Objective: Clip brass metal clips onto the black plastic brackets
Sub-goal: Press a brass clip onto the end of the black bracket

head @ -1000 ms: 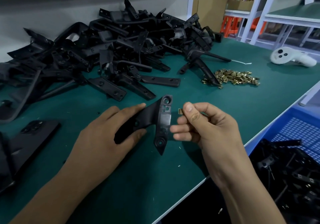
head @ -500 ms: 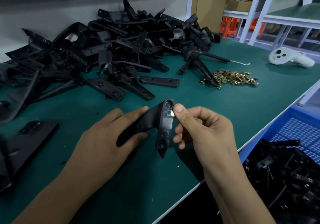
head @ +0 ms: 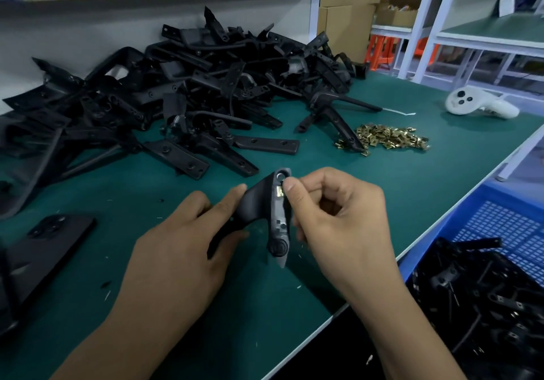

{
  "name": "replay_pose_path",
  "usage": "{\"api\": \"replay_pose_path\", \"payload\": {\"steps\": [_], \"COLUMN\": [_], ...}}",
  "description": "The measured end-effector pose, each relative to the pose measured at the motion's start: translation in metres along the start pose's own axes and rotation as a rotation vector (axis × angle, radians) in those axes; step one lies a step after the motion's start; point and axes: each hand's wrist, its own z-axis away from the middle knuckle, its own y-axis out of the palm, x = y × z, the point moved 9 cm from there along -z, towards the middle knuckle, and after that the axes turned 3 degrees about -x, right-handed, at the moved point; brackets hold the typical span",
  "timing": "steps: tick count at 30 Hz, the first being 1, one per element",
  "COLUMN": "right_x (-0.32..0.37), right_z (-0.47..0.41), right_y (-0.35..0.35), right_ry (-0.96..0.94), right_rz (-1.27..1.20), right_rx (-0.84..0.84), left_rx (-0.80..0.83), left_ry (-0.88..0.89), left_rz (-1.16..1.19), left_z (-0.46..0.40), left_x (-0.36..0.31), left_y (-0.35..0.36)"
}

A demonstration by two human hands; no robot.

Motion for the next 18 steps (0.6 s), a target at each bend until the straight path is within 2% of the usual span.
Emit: {"api": "replay_pose_path", "payload": {"steps": [2, 5, 6, 7, 9, 11, 14, 18], "right_x": [-0.002, -0.006, -0.010, -0.017, -0.036, -0.061, -0.091, -0.093], "right_z": [0.002, 0.004, -0.005, -0.021, -0.062, -0.094, -0.124, -0.139], "right_y": [0.005, 0.024, 0.020, 0.007, -0.040, -0.083, -0.106, -0.102], "right_ry": [0.024, 0.058, 0.043, 0.013, -0.010, 0.067, 0.152, 0.115], "right_rz": [0.065, 0.057, 0.069, 0.123, 0.352, 0.629, 0.728, 0.762], "right_rx": [0.071, 0.345, 0.358, 0.293, 0.029, -0.146, -0.165, -0.124], "left_rx": [-0.001, -0.002, -0.003, -0.002, 0.004, 0.007, 0.027, 0.037], "left_ry": [-0.027, -0.100, -0.117, -0.125, -0.125, -0.135, -0.146, -0.158], "left_rz": [-0.011, 0.000, 0.012, 0.021, 0.024, 0.016, 0.000, 0.024], "left_z": [0.002, 0.004, 0.004, 0.004, 0.003, 0.003, 0.003, 0.003], "left_x": [0.004, 0.018, 0.022, 0.024, 0.025, 0.027, 0.027, 0.026], "left_y": [0.002, 0.007, 0.007, 0.007, 0.009, 0.010, 0.013, 0.013]}}
